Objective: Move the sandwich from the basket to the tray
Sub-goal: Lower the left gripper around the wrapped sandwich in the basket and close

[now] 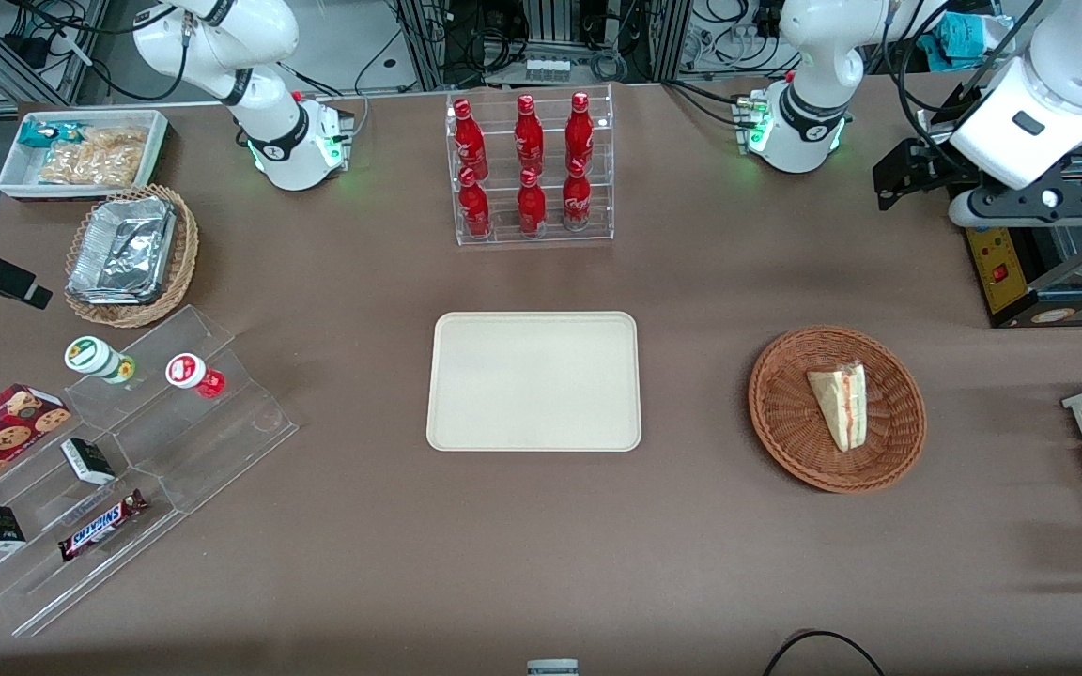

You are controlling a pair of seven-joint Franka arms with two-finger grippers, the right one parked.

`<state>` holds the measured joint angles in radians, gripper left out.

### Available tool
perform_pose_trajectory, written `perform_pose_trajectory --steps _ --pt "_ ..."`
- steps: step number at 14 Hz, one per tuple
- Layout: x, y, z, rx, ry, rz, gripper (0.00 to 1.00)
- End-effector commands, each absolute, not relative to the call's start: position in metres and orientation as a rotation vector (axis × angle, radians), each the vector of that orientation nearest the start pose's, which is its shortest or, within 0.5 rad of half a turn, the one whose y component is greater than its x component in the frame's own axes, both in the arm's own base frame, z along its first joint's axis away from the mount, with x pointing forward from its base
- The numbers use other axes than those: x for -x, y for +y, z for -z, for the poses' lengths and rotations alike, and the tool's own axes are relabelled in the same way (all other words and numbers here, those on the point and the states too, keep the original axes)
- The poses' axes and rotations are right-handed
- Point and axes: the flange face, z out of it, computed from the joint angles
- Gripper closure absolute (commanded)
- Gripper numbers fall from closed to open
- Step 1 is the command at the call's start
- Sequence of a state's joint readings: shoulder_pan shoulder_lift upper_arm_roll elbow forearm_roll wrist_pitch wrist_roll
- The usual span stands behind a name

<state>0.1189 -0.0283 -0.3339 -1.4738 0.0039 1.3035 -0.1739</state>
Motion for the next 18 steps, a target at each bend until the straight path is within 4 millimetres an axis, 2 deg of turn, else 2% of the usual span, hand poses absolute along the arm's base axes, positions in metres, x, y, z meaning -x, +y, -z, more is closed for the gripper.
perform_pose_trajectory --steps 1,2,3,4,5,8,9,10,12,13,15,18 --pt "-0.507 -0.115 -0.666 3.108 0.049 -0.205 0.0" --pt "-0.509 -0.116 -0.662 3.108 0.053 -0.205 0.0" --pt "-0.518 -0.113 -0.645 3.1 0.049 -0.242 0.0" --pt "-0.532 -0.106 -0.619 3.096 0.034 -0.305 0.0" --pt "-0.552 -0.088 -0.577 3.098 -0.035 -0.413 0.0" --pt "-0.579 -0.074 -0.499 3.09 -0.082 -0.503 0.0" --pt "-0.582 -0.07 -0.465 3.092 -0.095 -0.499 0.0" --pt "-0.583 -0.054 -0.43 3.096 -0.15 -0.472 0.0" --pt "-0.578 -0.034 -0.363 3.131 -0.271 -0.302 0.0" --pt "-0.577 -0.033 -0.341 3.13 -0.386 -0.232 0.0" --pt "-0.582 -0.032 -0.31 3.093 -0.607 -0.235 0.0" --pt "-0.579 -0.033 -0.276 3.086 -0.663 -0.235 0.0"
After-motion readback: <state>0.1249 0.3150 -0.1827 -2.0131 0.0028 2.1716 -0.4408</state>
